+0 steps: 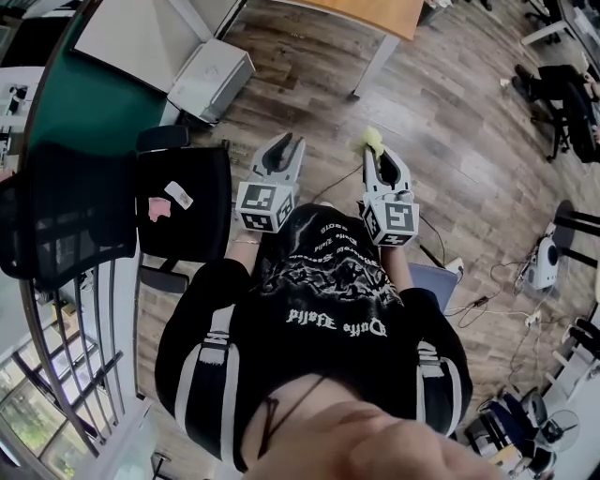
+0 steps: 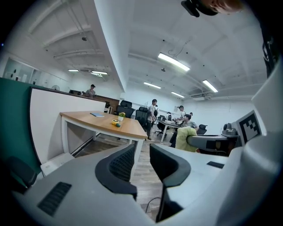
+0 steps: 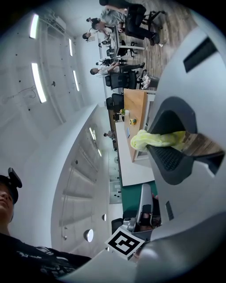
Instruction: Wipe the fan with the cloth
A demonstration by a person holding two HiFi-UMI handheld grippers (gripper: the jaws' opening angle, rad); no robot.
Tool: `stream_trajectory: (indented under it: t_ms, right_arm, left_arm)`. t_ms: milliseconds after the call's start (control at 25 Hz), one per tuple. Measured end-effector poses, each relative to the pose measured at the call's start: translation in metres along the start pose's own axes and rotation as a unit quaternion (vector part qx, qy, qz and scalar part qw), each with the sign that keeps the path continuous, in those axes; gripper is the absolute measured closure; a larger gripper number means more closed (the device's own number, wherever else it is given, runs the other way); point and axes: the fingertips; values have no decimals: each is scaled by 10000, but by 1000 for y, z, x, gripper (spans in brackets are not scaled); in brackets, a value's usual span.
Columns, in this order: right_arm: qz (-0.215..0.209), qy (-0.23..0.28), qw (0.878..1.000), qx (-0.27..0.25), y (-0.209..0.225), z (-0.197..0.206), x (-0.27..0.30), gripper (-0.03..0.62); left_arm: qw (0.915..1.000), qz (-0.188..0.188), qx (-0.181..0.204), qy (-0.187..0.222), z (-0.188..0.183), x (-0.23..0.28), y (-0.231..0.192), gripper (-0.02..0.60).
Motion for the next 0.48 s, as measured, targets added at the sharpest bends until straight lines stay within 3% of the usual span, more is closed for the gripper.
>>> stream_trajectory:
  t_ms: [280,480]
  right_arm:
    - [-100,-48,9999,-114,19,7,-10,528]
    - [-151,-17,9998,-105,34,9,-18,528]
  left_arm:
    - [9997,-39,216,-54,5,11,24,280]
    - [9998,-92,131,-84,7,14,38,253]
Point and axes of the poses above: the fingertips, and each gripper's own axes: x forward along the fingers, y to its right, z out of its underside, and after that the axes turned 7 degrees about -y, right-handed
